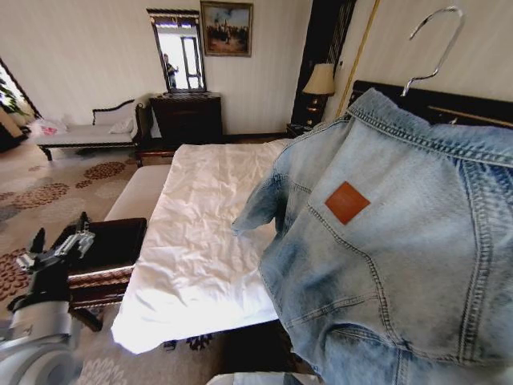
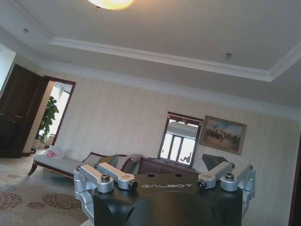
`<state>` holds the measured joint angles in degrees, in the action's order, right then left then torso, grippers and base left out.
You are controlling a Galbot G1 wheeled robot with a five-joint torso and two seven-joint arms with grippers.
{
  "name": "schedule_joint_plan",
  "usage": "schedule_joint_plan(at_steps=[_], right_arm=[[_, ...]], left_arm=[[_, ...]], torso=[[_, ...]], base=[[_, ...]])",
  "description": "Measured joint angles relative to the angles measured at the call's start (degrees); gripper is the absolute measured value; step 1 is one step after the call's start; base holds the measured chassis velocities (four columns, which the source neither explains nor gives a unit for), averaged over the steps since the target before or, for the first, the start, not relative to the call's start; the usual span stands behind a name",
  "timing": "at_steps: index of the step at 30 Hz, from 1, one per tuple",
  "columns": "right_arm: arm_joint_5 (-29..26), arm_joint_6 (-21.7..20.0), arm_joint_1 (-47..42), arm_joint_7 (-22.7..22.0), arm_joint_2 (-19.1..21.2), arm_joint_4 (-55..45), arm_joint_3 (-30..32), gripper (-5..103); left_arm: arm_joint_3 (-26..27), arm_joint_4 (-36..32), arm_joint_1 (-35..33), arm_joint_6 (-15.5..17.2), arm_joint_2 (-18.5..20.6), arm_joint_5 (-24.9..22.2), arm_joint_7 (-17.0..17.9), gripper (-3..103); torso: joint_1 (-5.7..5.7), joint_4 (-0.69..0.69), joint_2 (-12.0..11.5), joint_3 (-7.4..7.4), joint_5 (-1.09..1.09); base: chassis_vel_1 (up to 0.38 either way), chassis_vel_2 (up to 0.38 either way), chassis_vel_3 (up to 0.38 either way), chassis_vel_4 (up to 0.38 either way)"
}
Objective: Pick up the clothes from the bed and hang them on the clothes hanger.
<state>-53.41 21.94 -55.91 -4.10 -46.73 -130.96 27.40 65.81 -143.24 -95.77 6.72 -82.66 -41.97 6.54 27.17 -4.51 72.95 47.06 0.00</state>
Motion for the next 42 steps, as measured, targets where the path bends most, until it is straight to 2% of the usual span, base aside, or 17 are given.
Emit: schedule_joint_plan(at_steps=[12, 19, 42], right_arm=[[-0.02, 0.16, -0.29, 0.3, -0.29, 0.03, 0.35, 21], [0.04, 0.6, -0.01, 0.3, -0.59, 0.31, 0.06, 21], [0.64, 1.03, 0.25, 0.5, -1.23, 0.97, -0.02, 21]], left_arm=[[-0.51, 0.0, -0.37, -0.03, 0.2, 0.83, -0.32, 100], [-2.3, 0.0, -1.3, -2.9, 0.03, 1.95, 0.19, 100], [-4.48, 0.01, -1.91, -5.15, -0.68, 6.12, -2.6, 100]], torso=[[0.0, 0.0, 0.0, -0.01, 0.0], [-0.02, -0.01, 0.01, -0.01, 0.0], [-0.02, 0.0, 0.0, -0.01, -0.01]], base=[[0.155, -0.144, -0.153, 0.144], [0.128, -0.13, -0.135, 0.122], [0.006, -0.005, -0.004, 0.004]])
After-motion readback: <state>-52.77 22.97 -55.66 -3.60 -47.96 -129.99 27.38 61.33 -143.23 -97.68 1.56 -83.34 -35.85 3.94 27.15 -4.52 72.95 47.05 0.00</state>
